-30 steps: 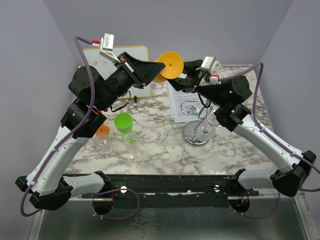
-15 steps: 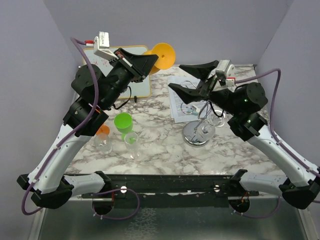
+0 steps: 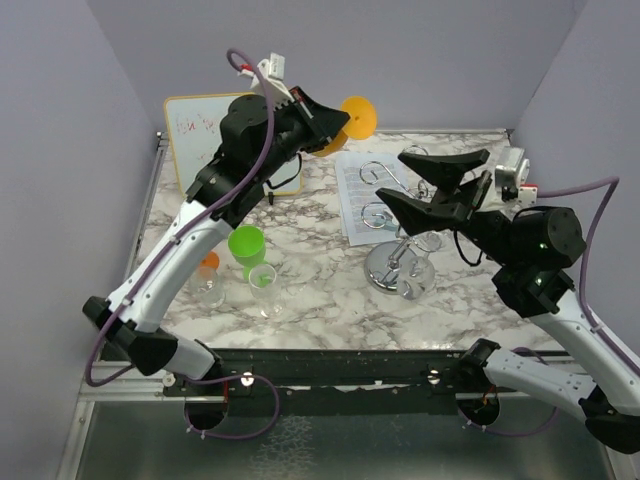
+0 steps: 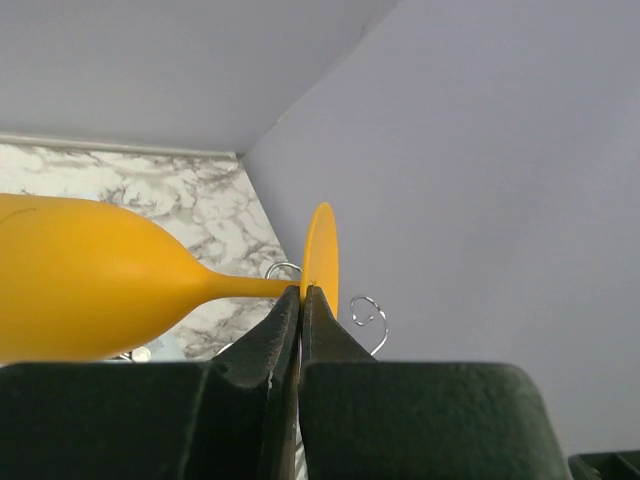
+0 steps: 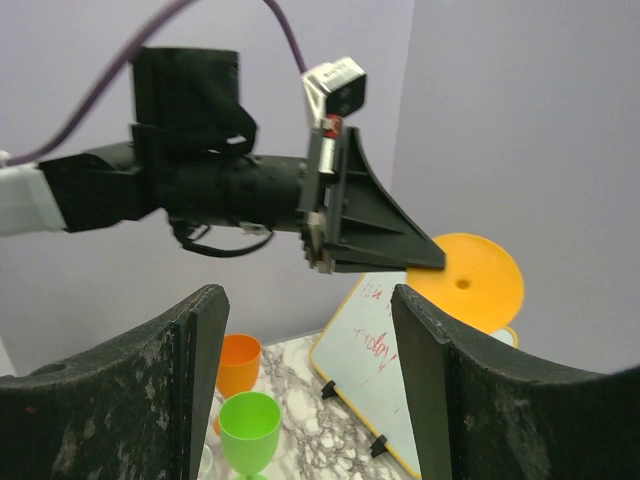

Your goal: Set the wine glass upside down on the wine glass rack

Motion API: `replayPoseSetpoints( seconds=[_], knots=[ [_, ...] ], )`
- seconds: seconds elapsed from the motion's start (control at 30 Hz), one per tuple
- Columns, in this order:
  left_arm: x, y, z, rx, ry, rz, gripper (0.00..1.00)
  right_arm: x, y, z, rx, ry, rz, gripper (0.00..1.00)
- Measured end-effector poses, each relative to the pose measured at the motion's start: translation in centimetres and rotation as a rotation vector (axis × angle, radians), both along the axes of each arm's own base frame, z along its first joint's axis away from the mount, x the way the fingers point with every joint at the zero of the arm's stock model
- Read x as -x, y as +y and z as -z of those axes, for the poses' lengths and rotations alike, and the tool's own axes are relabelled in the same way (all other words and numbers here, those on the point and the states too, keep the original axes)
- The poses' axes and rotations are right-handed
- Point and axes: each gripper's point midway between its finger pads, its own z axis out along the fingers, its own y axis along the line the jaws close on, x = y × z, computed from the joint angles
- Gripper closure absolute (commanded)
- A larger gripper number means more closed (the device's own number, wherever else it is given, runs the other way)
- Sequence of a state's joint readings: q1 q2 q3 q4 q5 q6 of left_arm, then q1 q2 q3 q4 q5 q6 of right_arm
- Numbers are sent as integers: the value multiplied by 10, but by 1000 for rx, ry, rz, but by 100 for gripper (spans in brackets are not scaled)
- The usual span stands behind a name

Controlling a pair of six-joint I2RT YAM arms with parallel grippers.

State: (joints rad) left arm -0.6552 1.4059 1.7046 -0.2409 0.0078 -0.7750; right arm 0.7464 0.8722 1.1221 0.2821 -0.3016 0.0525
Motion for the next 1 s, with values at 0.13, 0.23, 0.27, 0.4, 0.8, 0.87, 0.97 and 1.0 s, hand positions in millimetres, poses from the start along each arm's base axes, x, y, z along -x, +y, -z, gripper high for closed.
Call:
replayPoseSetpoints(
  seconds=[0.13, 0.23, 0.27, 0.4, 0.8, 0.87, 0.97, 1.0],
  knots=[
    [-24, -28, 21, -33, 50, 89, 100, 9, -10, -2, -38, 30, -6, 29],
    [-32, -45, 42, -51, 97, 143, 100, 15, -17, -1, -61, 56, -11, 29],
    [-32, -48, 48, -57, 115, 158, 100, 17, -20, -2, -72, 63, -9, 29],
    [-31, -58, 63, -59, 167, 205, 100, 22, -30, -5, -103, 89, -2, 29],
    [-23, -84, 78, -5, 244, 352, 100, 24, -47, -3, -158, 121, 44, 30],
    [-26, -89, 89, -8, 274, 365, 100, 21, -47, 1, -155, 132, 53, 29],
    [-27, -94, 99, -12, 299, 381, 100, 18, -46, 6, -146, 148, 61, 29],
    [-27, -95, 99, -12, 300, 384, 100, 18, -45, 7, -145, 150, 62, 29]
  ],
)
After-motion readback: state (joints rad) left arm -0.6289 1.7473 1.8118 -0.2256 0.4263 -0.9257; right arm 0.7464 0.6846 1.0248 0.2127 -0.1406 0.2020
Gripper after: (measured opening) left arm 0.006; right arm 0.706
